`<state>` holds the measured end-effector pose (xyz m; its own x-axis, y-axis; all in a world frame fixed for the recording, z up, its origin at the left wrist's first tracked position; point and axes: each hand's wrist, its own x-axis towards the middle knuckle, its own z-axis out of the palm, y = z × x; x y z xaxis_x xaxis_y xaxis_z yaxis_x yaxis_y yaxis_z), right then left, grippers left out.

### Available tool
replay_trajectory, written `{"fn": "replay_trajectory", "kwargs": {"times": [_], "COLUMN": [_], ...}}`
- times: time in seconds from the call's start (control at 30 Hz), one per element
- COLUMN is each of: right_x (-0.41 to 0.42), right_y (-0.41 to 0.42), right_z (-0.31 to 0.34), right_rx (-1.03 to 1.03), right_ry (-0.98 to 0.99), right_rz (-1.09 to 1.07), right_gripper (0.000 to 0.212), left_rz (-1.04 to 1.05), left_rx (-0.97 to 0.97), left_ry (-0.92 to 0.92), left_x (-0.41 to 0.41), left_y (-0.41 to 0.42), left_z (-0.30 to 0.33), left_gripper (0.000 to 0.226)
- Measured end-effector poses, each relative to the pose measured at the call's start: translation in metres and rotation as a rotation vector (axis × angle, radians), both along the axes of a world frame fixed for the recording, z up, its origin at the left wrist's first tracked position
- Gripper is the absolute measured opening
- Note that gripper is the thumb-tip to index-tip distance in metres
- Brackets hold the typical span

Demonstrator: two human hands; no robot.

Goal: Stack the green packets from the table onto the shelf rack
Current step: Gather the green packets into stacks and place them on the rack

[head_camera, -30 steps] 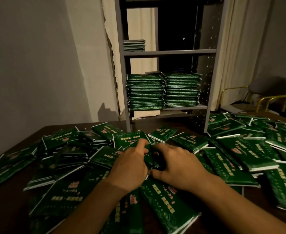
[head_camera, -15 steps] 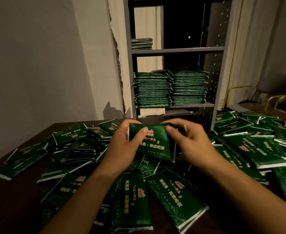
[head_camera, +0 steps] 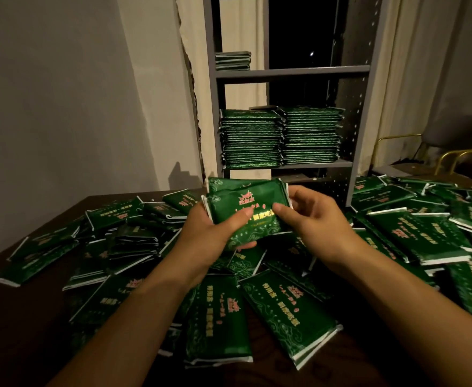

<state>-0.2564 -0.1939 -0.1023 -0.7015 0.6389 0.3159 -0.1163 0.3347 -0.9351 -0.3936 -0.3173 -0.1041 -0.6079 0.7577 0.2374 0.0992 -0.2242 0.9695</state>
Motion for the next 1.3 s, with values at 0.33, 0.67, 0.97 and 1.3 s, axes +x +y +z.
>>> {"fn": "replay_trajectory", "kwargs": {"times": [0.33, 0.67, 0.97, 1.3], "right_x": [0.027, 0.016, 0.029, 0.024], "right_y": [-0.055, -0.070, -0.051, 0.008], "right_z": [0.016, 0.008, 0.034, 0.013], "right_rx": [1.062, 1.256, 0.629, -0.583], "right_ry": [-1.314, -1.105, -0.721, -0.022], "right_rz": [0.059, -0.086, -0.159, 0.069], "right_gripper": [0.116, 0.059, 0.031, 0.029], "left_rz": [0.215, 0.216, 0.277, 0.102], "left_rx": [-0.051, -0.098, -0.078, -0.009], "left_ry": [0.052, 0.142, 0.097, -0.308], "left_x": [-0.014, -0.012, -0.014, -0.004], "left_y": [0.008, 0.008, 0.004, 0.004], "left_z": [-0.016, -0.022, -0.018, -0.007], "left_gripper": [0.017, 0.015, 0.012, 0.041]}}
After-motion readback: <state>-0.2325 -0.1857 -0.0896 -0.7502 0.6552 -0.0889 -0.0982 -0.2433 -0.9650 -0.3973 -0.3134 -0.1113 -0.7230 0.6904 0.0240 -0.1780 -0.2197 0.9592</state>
